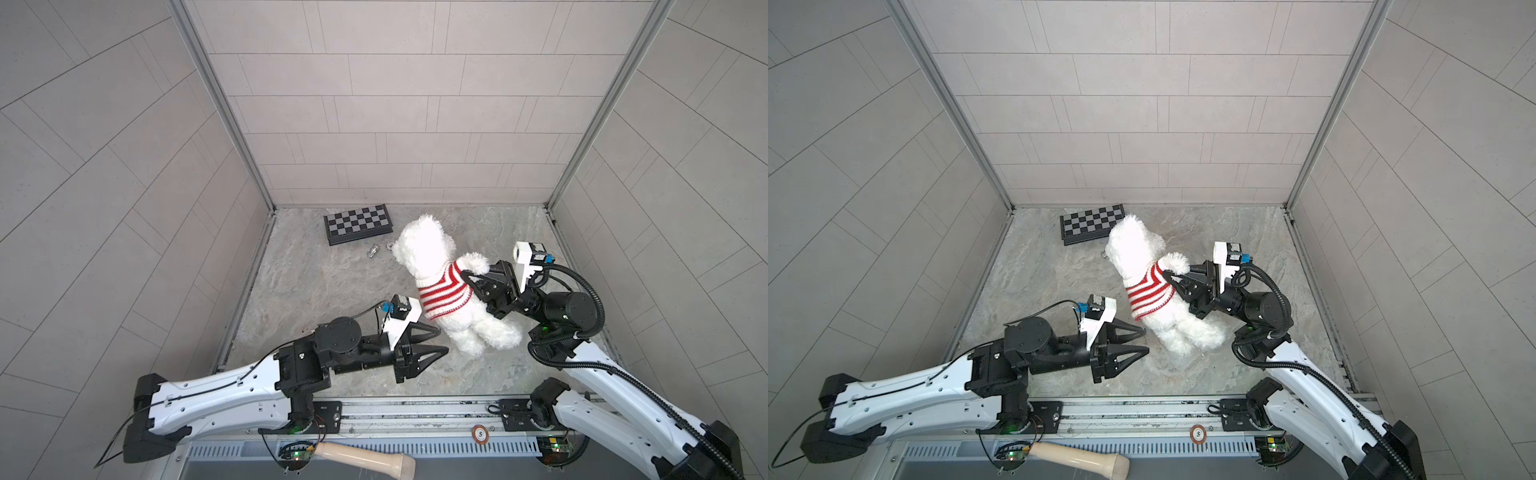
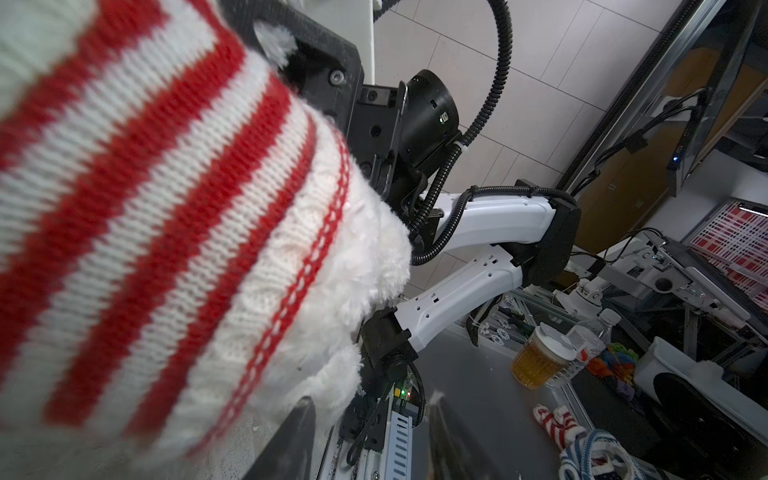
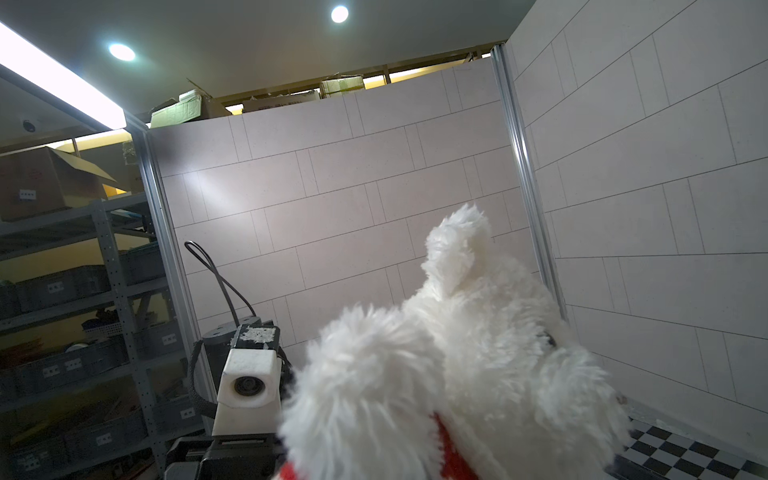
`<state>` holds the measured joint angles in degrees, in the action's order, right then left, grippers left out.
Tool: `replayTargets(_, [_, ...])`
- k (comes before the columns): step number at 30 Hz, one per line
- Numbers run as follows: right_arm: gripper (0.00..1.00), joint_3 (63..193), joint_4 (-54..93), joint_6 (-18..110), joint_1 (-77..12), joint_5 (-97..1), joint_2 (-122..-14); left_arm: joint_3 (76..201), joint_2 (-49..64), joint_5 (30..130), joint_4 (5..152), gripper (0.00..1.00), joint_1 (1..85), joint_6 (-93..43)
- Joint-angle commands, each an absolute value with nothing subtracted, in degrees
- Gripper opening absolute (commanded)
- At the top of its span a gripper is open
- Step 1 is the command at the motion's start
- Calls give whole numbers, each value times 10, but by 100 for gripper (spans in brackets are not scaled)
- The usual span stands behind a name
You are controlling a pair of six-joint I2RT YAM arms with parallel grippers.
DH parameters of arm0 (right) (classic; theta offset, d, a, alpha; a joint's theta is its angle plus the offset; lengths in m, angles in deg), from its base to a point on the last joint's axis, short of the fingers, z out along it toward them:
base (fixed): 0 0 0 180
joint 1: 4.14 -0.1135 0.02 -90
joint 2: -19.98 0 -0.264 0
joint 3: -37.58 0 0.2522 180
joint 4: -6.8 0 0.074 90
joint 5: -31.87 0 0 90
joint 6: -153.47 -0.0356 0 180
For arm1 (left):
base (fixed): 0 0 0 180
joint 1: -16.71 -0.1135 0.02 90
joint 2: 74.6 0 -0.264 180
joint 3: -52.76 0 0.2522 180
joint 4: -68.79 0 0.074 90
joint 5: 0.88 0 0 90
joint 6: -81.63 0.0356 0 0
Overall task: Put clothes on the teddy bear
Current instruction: 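Hold the standing bear by its arm with the right gripper while left stays open, then grasp the bear's head with the left gripper while the right gripper releases and withdraws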
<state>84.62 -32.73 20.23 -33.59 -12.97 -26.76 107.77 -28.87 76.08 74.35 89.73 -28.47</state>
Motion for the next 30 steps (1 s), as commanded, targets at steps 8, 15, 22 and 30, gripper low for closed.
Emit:
replayTargets(8, [0, 854, -351, 207, -332, -107, -251, 1097, -359, 823, 805, 41, 900, -270])
replayTargets(15, [0, 864, -346, 203, -332, -59, -262, 1138, -386, 1017, 907, 40, 892, -258])
replayTargets(22, [0, 865, -372, 164, -332, 19, -273, 1168, -428, 1044, 995, 69, 806, -301])
replayTargets(30, [0, 885, -365, 148, -335, 85, -278, 1254, -374, 852, 1092, 87, 710, -238])
